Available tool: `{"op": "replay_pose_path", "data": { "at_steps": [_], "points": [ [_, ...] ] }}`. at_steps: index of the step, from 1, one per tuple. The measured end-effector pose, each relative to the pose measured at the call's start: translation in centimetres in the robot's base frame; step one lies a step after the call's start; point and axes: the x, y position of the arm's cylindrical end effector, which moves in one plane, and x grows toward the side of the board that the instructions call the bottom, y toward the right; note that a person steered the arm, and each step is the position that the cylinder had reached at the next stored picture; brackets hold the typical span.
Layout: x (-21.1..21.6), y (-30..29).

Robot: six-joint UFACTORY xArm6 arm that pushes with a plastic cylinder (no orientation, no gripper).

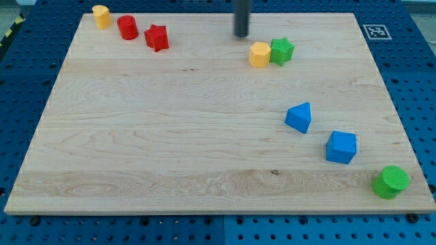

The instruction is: Move the green star and yellow hexagon in a diagonal line

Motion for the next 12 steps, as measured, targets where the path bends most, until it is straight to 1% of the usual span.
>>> {"op": "replay_pose_path", "data": {
  "at_steps": [1, 2, 4, 5, 8, 10, 12],
  "points": [
    [1.4, 4.6],
    [2.6, 5.3],
    [6.6, 5.3],
    [7.3, 4.9],
    [11.7, 4.4],
    [12.4, 4.3],
    [14.2, 3.3]
  ]
}}
